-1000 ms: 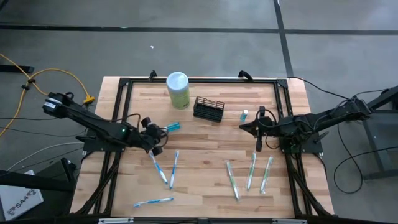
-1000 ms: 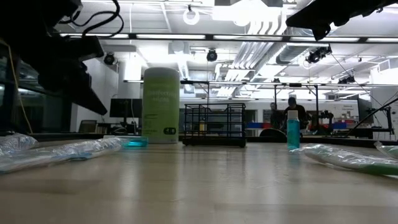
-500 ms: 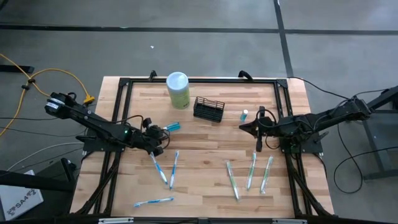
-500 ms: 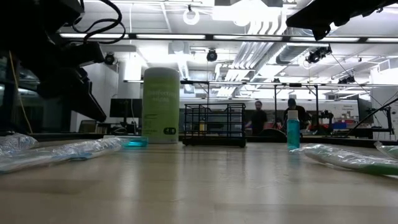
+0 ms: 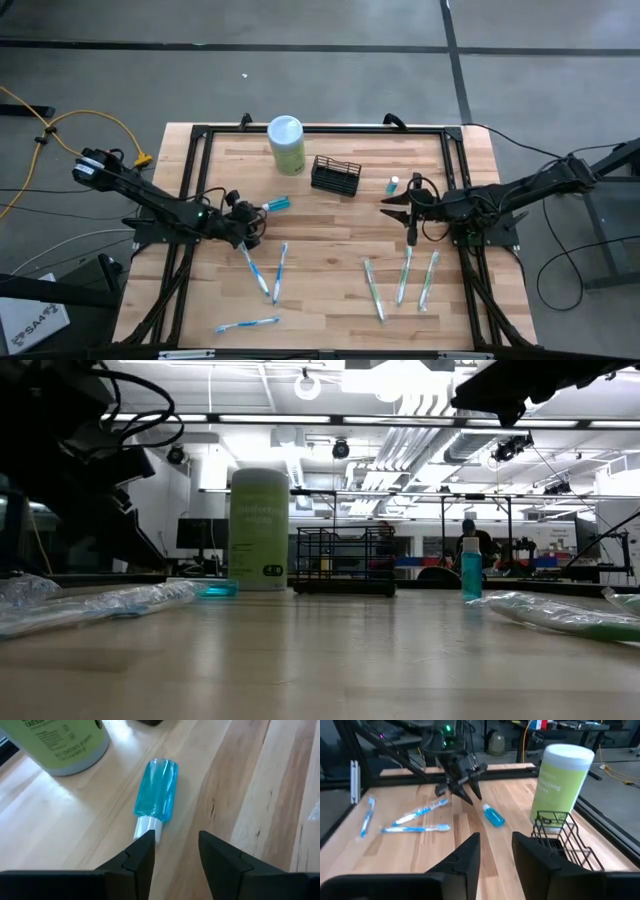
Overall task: Pick & Place toothbrushing station
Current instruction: Put the left mouthwash into the mesh organizer
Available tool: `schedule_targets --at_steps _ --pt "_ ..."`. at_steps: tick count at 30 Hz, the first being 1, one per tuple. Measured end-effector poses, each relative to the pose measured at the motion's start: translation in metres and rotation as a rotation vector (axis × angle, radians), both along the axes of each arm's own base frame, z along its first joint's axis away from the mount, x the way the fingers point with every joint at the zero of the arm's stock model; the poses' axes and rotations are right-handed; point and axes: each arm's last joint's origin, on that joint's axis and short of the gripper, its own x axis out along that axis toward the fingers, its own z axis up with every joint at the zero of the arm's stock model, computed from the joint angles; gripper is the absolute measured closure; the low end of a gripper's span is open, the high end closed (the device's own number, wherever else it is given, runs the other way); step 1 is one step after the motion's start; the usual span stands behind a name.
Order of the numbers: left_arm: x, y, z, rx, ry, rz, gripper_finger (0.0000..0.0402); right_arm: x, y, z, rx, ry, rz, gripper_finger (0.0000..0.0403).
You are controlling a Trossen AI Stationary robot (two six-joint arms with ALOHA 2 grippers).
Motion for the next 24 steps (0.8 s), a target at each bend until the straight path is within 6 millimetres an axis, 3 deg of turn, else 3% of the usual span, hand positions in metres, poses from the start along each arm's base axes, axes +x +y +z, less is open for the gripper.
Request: schedule_targets --at_steps 24 --pt "-0.013 0.019 -0.022 -0.005 -0.034 0.002 0.0256 0.003 0.001 0.0 0.005 -0.006 -0.001 0.0253"
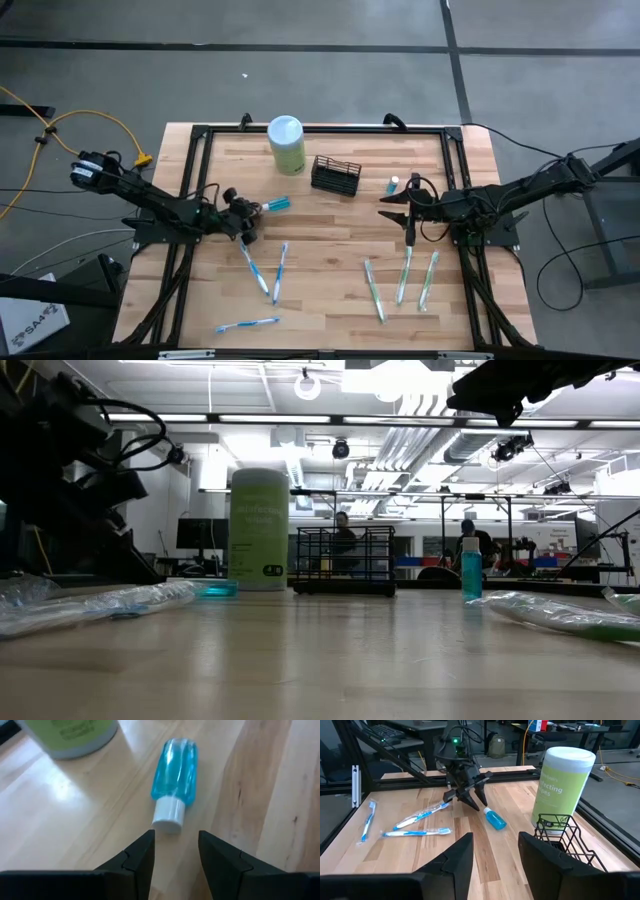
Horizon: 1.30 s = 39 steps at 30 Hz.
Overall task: Pick & Place toothbrushing station
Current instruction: Put the left mouthwash into the mesh organizer
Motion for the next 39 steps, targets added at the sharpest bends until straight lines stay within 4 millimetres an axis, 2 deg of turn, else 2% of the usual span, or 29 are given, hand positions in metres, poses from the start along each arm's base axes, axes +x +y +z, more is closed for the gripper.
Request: schedule_targets --at_steps 10,39 --pt "-0.007 0.012 -0.009 -0.041 -0.014 -0.003 0.0256 0.0 0.0 0.0 0.0 0.0 0.0 0.0253" --pt "-0.004 0.031 -0.009 -0.132 -0.015 -0.079 0.0256 0.0 0.0 0.0 0.001 0.0 0.001 0.0253"
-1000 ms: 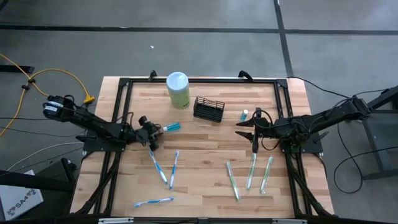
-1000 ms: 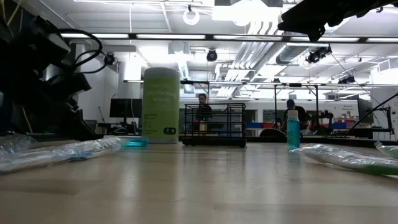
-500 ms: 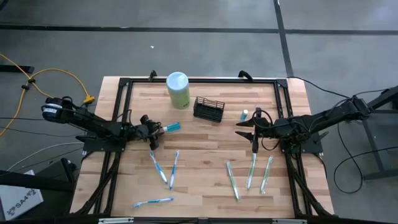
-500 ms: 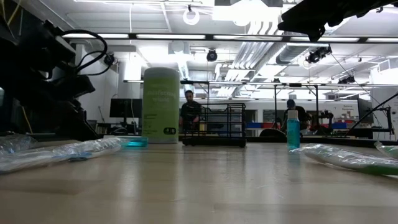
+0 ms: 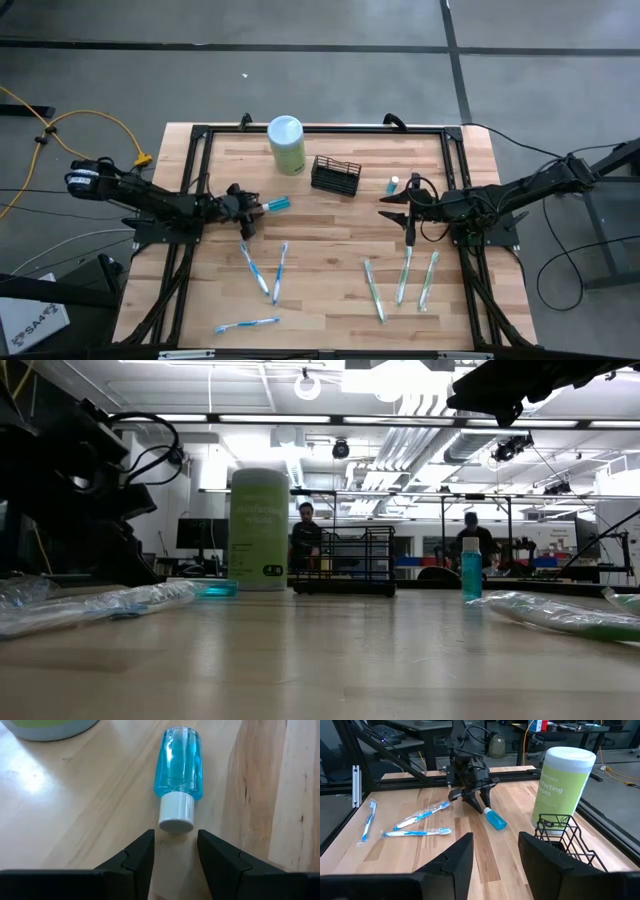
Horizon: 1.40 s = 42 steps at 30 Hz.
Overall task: Pick & Place toothbrushing station
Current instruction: Put the left mouthwash into the mesh organizer
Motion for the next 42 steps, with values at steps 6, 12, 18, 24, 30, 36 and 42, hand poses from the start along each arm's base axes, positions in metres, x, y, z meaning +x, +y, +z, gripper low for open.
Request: schedule_targets --at_steps 6,12,18,24,30,36,42 --pt "0.0 0.003 0.0 -0.019 -0.002 0.0 0.0256 0.0 0.0 0.0 0.0 0.0 0.0 0.0253" --pt "0.001 0.003 0.001 -0.015 -0.015 -0.027 0.0256 0.0 0.0 0.0 0.0 0.0 0.0 0.0253" --pt "0.002 0.003 0.002 -0.023 -0.031 -0.04 0.0256 0.0 0.0 0.0 0.001 0.0 0.002 0.0253" --pt "0.002 0.003 0.002 -0.021 -0.031 -0.037 0.0256 0.0 0.001 0.0 0.006 0.001 0.023 0.0253" --pt "0.002 0.006 0.002 -0.025 -0.035 -0.006 0.0256 0.0 0.001 0.0 0.006 0.001 0.023 0.0253" --pt "0.002 0.011 0.004 -0.037 -0.052 0.004 0.0256 0.0 0.001 0.0 0.006 0.001 0.023 0.0253" --pt "0.003 0.011 0.005 -0.039 -0.063 -0.005 0.0256 0.0 0.001 0.0 0.006 0.001 0.022 0.0253"
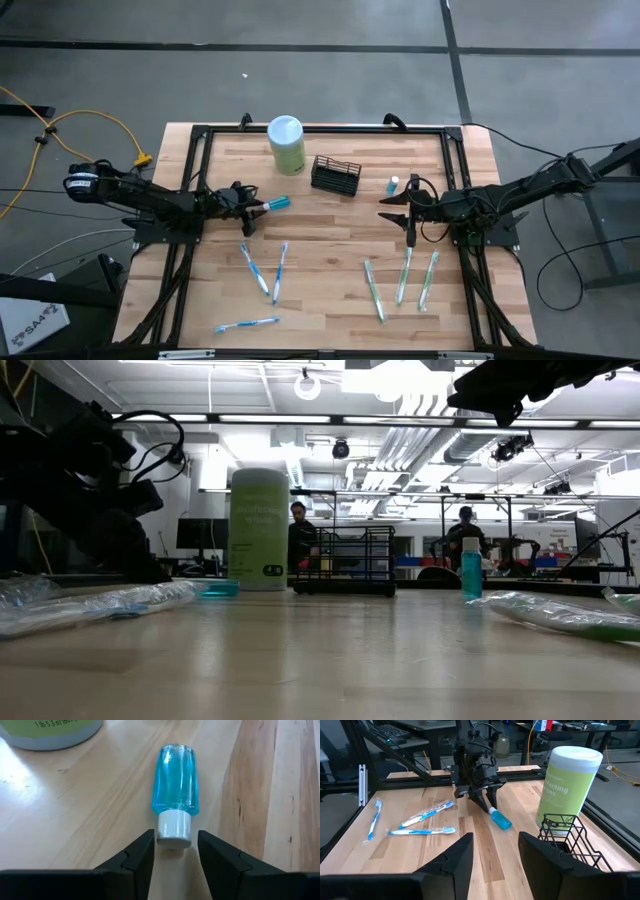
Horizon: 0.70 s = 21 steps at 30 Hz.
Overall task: Pick & Place toothbrushing station
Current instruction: Put the left mouthwash into the mesh organizer
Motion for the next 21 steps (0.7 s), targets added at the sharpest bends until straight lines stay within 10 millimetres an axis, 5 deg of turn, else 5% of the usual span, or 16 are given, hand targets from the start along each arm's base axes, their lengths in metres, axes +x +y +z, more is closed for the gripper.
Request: schedule_targets --at_steps 21 --pt "0.009 0.001 -0.012 0.002 0.001 0.005 0.0256 0.0 0.0 0.0 0.001 0.0 -0.001 0.0253"
